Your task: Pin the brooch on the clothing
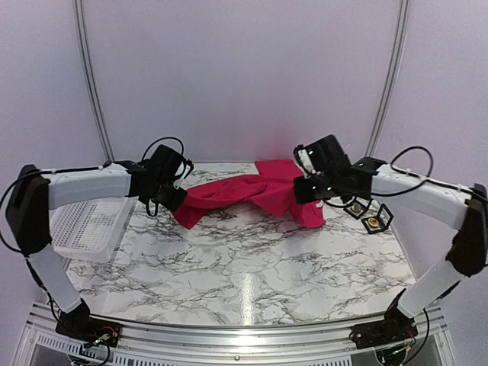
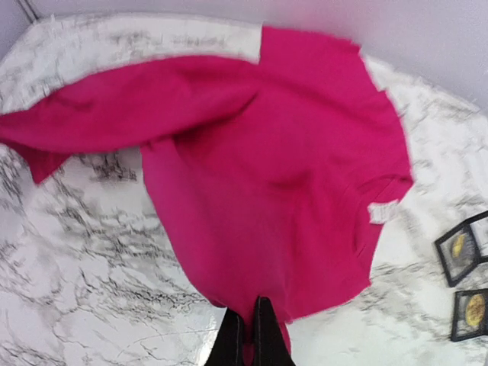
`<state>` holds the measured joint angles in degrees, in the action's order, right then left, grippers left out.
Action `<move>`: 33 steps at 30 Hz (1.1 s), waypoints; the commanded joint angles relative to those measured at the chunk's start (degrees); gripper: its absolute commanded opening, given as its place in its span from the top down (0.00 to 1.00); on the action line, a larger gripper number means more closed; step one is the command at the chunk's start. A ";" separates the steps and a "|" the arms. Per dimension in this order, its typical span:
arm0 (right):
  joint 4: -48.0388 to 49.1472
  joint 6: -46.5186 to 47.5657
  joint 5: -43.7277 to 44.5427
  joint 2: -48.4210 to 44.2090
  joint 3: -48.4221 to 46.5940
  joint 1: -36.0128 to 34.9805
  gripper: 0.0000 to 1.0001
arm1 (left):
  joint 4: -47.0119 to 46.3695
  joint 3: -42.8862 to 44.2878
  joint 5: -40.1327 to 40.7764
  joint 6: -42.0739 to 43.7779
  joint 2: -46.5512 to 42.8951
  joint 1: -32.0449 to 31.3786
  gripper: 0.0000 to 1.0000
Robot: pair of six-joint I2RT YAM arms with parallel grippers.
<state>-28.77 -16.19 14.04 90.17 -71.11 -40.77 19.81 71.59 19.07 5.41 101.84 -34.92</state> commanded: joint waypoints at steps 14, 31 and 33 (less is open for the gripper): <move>-5.57 7.30 -2.51 -21.41 -0.14 9.32 1.00 | 11.17 -0.37 -11.10 -3.93 -13.98 7.56 1.00; 5.39 9.56 -12.50 -4.59 -0.52 16.52 1.00 | 10.40 -12.27 -17.44 -17.44 -15.59 2.84 0.57; 5.68 9.50 -12.38 -4.93 0.07 16.53 1.00 | 7.84 -17.49 -18.29 -19.85 -16.58 2.84 0.60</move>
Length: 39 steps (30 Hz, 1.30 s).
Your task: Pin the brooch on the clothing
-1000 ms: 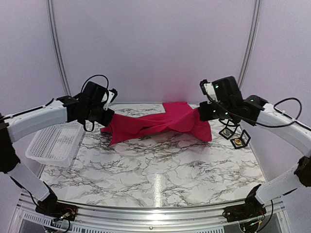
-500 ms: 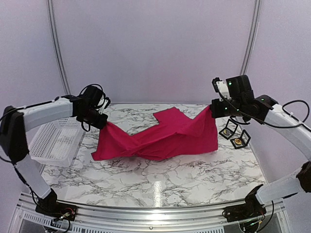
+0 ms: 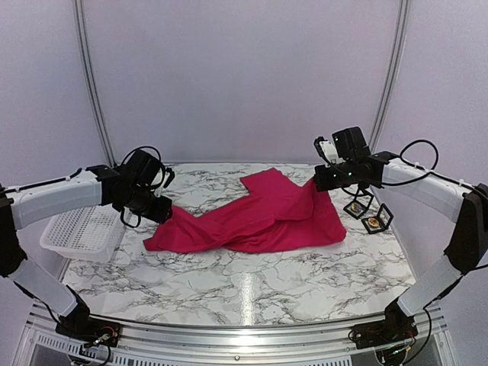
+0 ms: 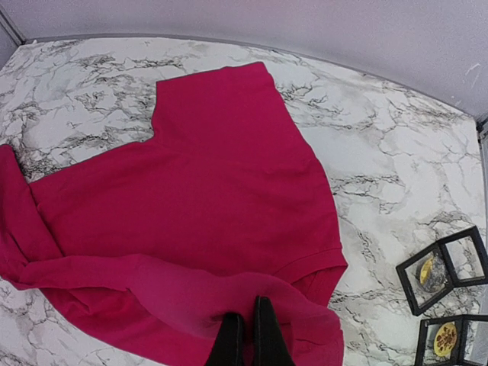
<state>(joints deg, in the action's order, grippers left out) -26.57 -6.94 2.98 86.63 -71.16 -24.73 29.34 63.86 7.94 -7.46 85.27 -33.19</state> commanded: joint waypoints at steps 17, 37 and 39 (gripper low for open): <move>4.21 0.17 0.43 -4.98 4.32 0.51 1.00 | -8.19 -8.26 -8.98 -7.81 12.72 3.93 0.77; 2.57 0.96 1.45 -6.88 3.86 0.47 1.00 | -4.60 -11.76 -10.92 -6.28 11.21 3.66 1.00; 0.60 0.85 1.48 -7.55 2.50 0.47 1.00 | -4.21 -12.06 -10.67 -6.23 9.01 3.66 1.00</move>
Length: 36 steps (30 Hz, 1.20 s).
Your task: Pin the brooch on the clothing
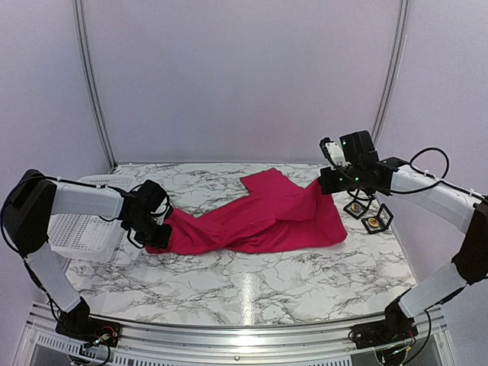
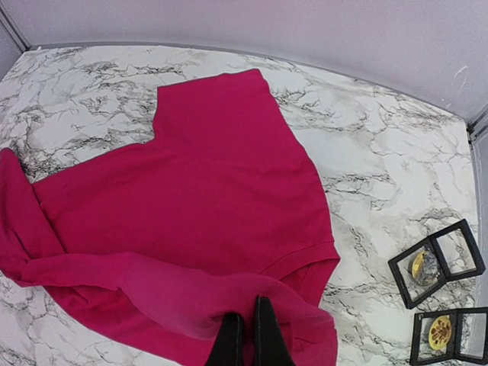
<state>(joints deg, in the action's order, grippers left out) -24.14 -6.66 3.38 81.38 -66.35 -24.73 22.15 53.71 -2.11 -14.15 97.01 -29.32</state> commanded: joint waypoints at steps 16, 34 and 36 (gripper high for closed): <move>-35.91 -14.42 -19.84 -21.96 4.50 -3.96 1.00 | 18.48 -9.22 0.35 -17.66 -42.36 -9.00 1.00; -8.43 -0.56 -7.94 28.95 -75.89 10.23 1.00 | 10.37 80.18 13.46 9.39 10.48 9.33 1.00; -1.92 -0.77 -9.02 22.34 -66.44 10.23 1.00 | 10.35 79.76 11.91 10.41 10.17 9.35 1.00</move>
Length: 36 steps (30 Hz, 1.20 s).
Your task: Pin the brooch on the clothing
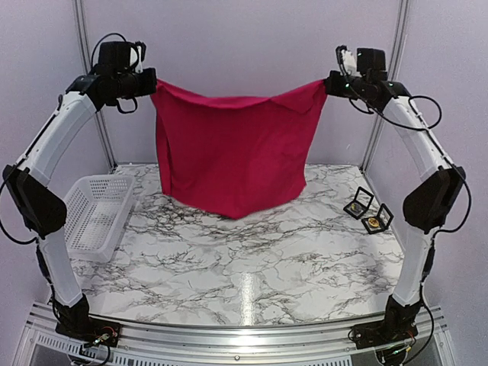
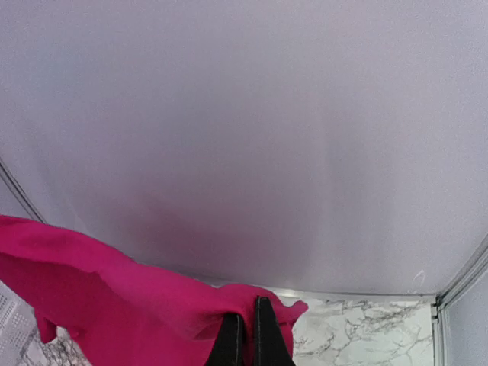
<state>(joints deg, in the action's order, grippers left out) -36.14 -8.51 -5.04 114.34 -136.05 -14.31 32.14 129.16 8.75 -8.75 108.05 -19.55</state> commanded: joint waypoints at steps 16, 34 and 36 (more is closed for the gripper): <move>4.36 -1.65 -9.47 -41.35 77.69 -5.59 1.00 | 0.42 -64.15 -11.01 -2.70 -22.35 -0.99 1.00; -11.44 -3.40 -11.56 -43.58 83.42 -10.22 1.00 | 0.16 -79.58 -10.05 -6.07 -27.97 -1.28 1.00; -9.79 -2.78 -9.11 -42.24 82.24 -9.86 1.00 | 0.21 -77.58 -9.27 -4.73 -25.24 -1.30 1.00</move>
<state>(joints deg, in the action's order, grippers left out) -44.99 -12.19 -16.47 72.07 -50.02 -23.92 31.86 49.01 -1.54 -14.20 80.62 -20.69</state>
